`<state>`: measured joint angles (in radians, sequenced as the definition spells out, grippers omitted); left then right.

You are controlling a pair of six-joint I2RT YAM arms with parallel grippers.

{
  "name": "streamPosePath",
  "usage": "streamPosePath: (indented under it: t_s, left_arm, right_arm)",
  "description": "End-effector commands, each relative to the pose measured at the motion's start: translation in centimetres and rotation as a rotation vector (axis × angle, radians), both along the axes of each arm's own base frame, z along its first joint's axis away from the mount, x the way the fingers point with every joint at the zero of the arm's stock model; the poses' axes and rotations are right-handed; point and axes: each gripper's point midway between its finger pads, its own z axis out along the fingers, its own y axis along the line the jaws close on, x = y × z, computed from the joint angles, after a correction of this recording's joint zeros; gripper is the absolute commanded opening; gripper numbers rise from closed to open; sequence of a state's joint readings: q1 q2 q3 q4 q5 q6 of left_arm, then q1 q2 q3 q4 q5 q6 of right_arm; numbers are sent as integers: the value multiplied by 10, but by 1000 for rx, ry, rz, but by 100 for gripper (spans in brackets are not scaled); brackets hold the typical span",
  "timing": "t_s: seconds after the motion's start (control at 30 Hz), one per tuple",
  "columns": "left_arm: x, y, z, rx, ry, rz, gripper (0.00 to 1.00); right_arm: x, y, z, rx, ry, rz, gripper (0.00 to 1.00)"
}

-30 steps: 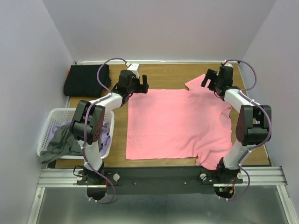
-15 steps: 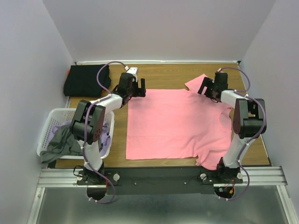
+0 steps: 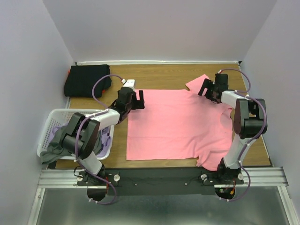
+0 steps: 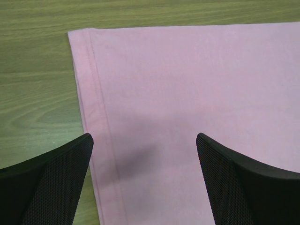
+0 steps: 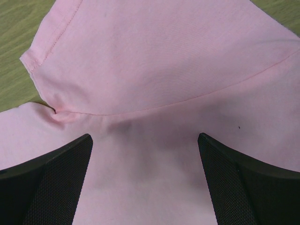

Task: Fold and stack the t-shirts
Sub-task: Flatten the tshirt out

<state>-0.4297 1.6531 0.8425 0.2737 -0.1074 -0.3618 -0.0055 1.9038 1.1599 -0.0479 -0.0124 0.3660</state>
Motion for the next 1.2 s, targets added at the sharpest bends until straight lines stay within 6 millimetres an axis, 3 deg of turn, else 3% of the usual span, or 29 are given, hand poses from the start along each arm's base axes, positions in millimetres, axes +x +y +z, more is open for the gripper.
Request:
streamPosePath:
  t_s: [0.0, 0.13, 0.33, 0.63, 0.83, 1.17]
  left_arm:
    - [7, -1, 9, -41, -37, 26, 98]
    - [12, -7, -24, -4, 63, 6, 98]
    - [15, -21, -43, -22, 118, -39, 98]
    - [26, -33, -54, -51, 156, -84, 98]
    - [38, -20, -63, -61, 173, -61, 98]
    - [58, -20, -65, -77, 176, -78, 98]
  right_arm:
    - [-3, -5, 3, -21, 1, -32, 100]
    - [2, -3, -3, -8, 17, -34, 100]
    - [11, -6, -15, -10, 42, -56, 100]
    - [24, -1, -25, 18, 58, -53, 100]
    - [37, 1, -27, 28, 57, -53, 100]
    - [59, 8, -38, 75, 69, -26, 100]
